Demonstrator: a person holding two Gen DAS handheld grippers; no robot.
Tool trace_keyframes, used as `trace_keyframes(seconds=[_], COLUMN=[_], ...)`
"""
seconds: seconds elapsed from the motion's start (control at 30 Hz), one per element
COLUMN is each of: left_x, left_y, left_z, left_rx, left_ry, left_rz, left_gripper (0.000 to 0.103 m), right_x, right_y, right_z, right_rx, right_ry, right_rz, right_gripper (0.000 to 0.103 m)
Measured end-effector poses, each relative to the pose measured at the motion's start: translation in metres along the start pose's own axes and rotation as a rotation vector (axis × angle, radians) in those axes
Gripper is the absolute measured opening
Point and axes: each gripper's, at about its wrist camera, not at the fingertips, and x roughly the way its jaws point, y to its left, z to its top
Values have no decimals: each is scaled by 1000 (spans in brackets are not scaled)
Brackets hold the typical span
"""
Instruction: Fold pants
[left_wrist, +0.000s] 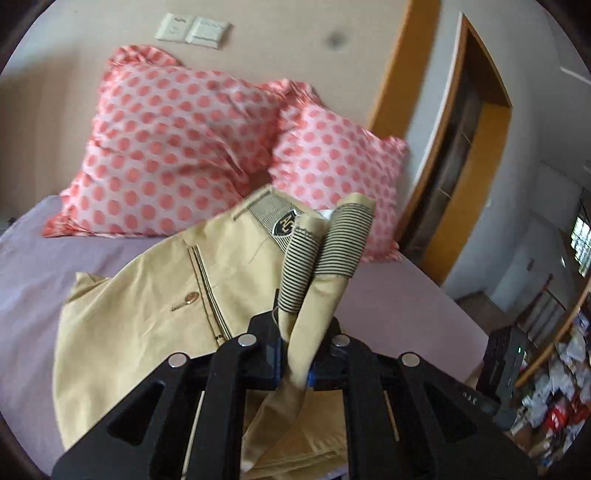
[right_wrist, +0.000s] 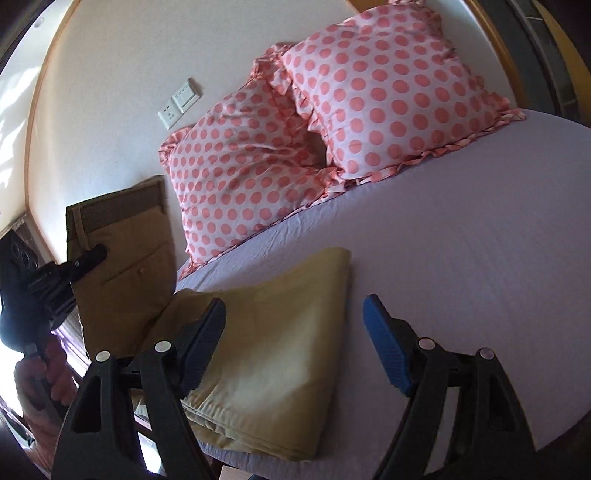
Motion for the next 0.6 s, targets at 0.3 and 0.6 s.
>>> trace_keyframes(seconds=[0.3,0.6], left_x=[66,32], left_y=[-57,-68], left_z=[-59,-85], left_rx=[92,230], left_ry=[159,251], left_rz=[-38,-179], left_gripper=[9,68], right_x=[-15,37], right_y=[-38,-30], right_z=[18,26], right_rx=[120,173], right_ry=[24,238], right_rz=[29,110], right_gripper=[79,82])
